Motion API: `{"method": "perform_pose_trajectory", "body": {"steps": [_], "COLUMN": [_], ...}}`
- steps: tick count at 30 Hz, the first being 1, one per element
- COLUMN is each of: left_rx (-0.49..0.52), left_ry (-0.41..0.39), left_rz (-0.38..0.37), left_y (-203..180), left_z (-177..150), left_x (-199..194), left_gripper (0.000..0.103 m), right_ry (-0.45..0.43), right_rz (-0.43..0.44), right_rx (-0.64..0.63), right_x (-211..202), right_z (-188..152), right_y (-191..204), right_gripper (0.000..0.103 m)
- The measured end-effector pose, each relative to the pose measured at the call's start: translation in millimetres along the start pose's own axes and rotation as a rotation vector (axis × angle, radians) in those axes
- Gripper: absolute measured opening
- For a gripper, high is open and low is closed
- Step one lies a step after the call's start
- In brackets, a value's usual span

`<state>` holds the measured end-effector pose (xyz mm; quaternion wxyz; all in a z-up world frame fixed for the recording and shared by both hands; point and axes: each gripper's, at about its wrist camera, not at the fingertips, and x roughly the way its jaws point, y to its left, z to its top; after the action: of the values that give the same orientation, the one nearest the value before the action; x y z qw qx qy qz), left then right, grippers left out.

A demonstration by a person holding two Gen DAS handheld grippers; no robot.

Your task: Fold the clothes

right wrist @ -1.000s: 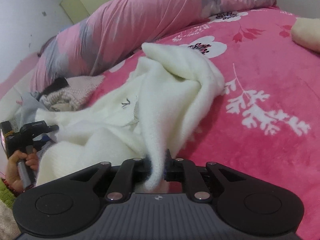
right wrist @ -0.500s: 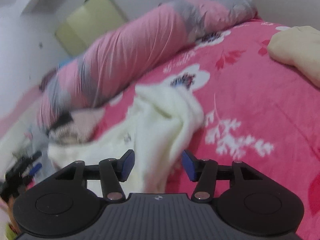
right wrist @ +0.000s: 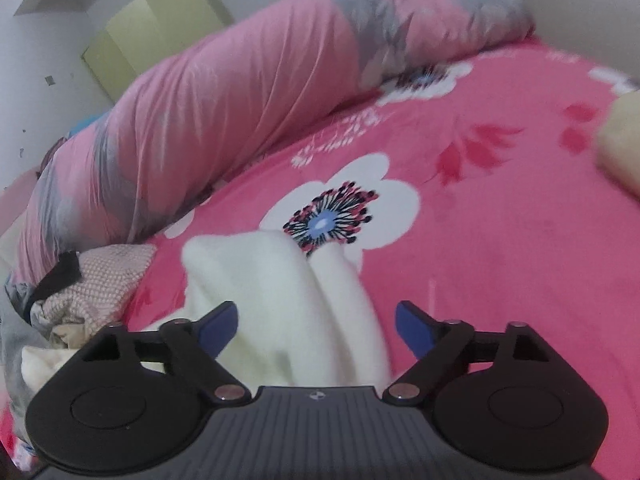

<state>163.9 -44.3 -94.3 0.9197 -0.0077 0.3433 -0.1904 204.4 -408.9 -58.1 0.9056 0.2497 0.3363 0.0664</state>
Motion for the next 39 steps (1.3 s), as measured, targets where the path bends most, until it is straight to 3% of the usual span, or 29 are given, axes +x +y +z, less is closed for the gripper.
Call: {"method": "perform_pose_trajectory", "body": {"steps": [4, 6, 7, 8, 11, 14, 19, 24, 28, 30, 33, 35, 39], "left_rx": [-0.005, 0.008, 0.013, 0.014, 0.013, 0.014, 0.013, 0.016, 0.018, 0.022, 0.024, 0.023, 0.024], "left_ry": [-0.014, -0.018, -0.019, -0.021, -0.026, -0.029, -0.035, -0.037, -0.039, -0.041, -0.049, -0.050, -0.050], "left_rz": [-0.012, -0.002, 0.001, 0.003, 0.002, 0.002, 0.000, 0.002, 0.003, 0.004, 0.003, 0.002, 0.003], "left_y": [6.7, -0.6, -1.9, -2.0, -3.1, -2.8, -3.0, -3.9, -4.2, -4.6, -4.4, -4.2, -4.3], "left_z": [-7.7, -9.1, -9.4, -9.7, -10.9, -12.4, -13.5, -13.4, -13.6, -14.1, -15.5, -15.4, -15.5], "left_x": [-3.4, -4.7, -5.4, -5.1, -7.0, -6.0, -6.1, -6.5, -6.8, -6.8, -6.9, -7.4, -7.6], "left_gripper": [0.067, 0.067, 0.067, 0.067, 0.067, 0.067, 0.067, 0.067, 0.067, 0.067, 0.068, 0.068, 0.068], "right_ry": [0.144, 0.217, 0.254, 0.236, 0.164, 0.073, -0.001, 0.078, 0.091, 0.083, 0.071, 0.058, -0.025], "right_rz": [0.056, 0.066, 0.071, 0.066, 0.064, 0.059, 0.059, 0.121, 0.110, 0.155, 0.149, 0.041, -0.125], "right_rx": [0.040, 0.061, 0.071, 0.040, -0.012, -0.013, 0.082, 0.302, 0.379, 0.345, 0.188, 0.040, -0.195], "right_x": [63.5, 89.1, 101.9, 97.9, 77.4, 44.9, 3.2, -2.4, -12.8, -21.7, -34.8, -40.6, -53.4], "right_z": [20.6, 24.9, 27.1, 26.8, 25.5, 27.1, 21.8, 10.2, -2.9, -9.3, -18.4, -25.5, -35.2], "right_y": [-11.5, -12.7, -13.3, -6.5, 8.3, 11.7, -15.5, -66.9, -81.6, -74.7, -50.1, -27.2, 13.4], "right_gripper": [0.095, 0.083, 0.069, 0.050, 0.033, 0.032, 0.032, 0.034, 0.049, 0.058, 0.056, 0.034, 0.028]}}
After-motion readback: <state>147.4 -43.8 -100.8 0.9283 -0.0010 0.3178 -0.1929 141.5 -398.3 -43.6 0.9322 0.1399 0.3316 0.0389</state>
